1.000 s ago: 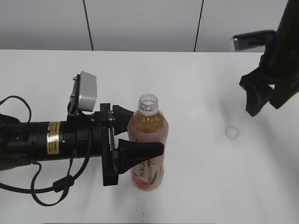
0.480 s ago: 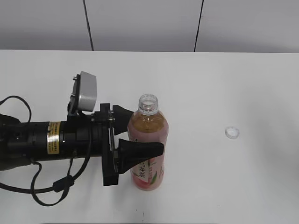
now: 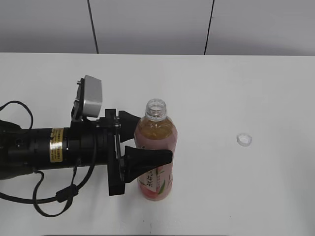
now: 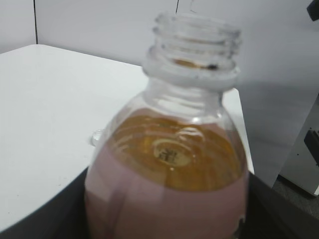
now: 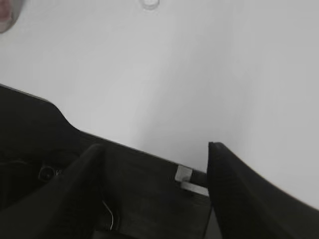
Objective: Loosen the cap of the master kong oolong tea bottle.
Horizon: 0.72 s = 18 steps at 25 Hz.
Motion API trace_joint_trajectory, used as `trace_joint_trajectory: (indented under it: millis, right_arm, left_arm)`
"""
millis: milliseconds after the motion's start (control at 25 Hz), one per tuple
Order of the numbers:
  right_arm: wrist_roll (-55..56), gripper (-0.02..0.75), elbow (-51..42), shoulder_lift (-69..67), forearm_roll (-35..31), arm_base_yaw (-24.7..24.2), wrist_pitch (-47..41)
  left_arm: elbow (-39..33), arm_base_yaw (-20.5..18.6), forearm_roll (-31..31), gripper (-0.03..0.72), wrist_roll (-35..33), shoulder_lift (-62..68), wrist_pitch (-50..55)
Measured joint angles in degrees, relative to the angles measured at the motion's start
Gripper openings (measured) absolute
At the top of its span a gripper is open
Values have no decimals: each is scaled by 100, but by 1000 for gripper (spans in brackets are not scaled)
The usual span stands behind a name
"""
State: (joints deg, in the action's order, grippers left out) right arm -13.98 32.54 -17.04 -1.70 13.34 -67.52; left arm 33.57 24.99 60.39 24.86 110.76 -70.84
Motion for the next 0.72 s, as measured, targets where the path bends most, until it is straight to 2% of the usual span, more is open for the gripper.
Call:
trace_joint_trajectory:
  millis: [160,280,720]
  right_arm:
    - [86,482,-250,1174,-73,0,235]
    - [627,482,-271,1687,-80,0,340]
    - [1041,482,-353,1739,-37,0,400]
  left_arm:
    - [0,0,0,463,0,0,1]
    - [0,0,0,463,0,0,7]
    - [0,0,0,463,-40,0,0]
